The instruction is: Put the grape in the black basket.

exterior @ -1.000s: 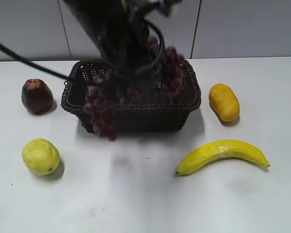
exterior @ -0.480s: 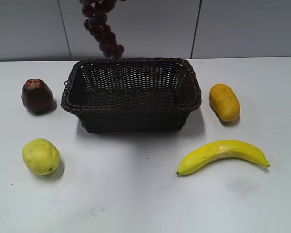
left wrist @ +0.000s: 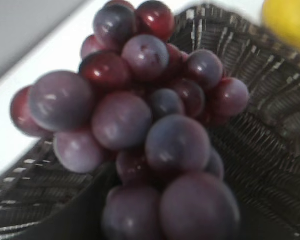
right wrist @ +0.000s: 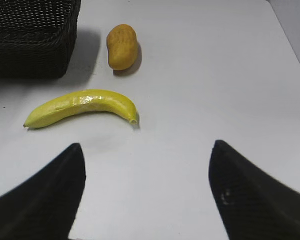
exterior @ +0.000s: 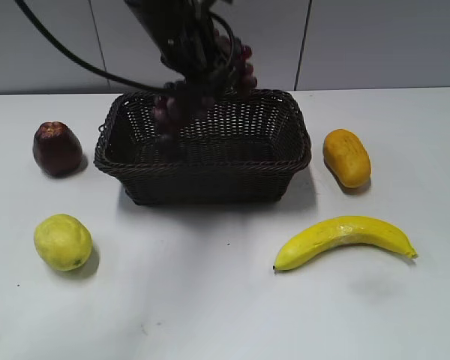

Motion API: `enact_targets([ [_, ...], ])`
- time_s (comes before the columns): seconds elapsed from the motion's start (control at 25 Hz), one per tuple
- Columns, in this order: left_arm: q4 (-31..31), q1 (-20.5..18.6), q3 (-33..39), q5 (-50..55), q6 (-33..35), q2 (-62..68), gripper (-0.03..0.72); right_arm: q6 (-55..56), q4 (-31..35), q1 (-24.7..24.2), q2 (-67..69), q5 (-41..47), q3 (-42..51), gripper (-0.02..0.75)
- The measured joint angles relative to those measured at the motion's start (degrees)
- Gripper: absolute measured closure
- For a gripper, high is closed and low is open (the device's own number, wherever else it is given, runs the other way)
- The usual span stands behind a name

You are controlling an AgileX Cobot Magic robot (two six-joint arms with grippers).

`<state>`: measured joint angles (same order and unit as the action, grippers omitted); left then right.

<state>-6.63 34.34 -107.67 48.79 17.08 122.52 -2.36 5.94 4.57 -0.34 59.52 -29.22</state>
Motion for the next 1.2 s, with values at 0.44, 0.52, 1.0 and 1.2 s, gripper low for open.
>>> enact_targets([
  [0.44,-0.93,0.00,0.00,0.90,0.05,9.14,0.389,0.00,0.00,0.00,0.00,0.00,0.00,0.153],
  [0.52,-1.07,0.00,-0.16,0.80,0.05,9.14,0.389,0.00,0.00,0.00,0.00,0.00,0.00,0.153],
  [1.0,-1.21,-0.76,-8.11,16.59,-0.62,2.38,0.048,0.00,0.00,0.00,0.00,0.00,0.00,0.153],
  [1.2,2.22,-5.76,-9.35,20.22,-2.96,-4.97,0.059,0.00,0.00,0.00,0.00,0.00,0.00,0.153],
])
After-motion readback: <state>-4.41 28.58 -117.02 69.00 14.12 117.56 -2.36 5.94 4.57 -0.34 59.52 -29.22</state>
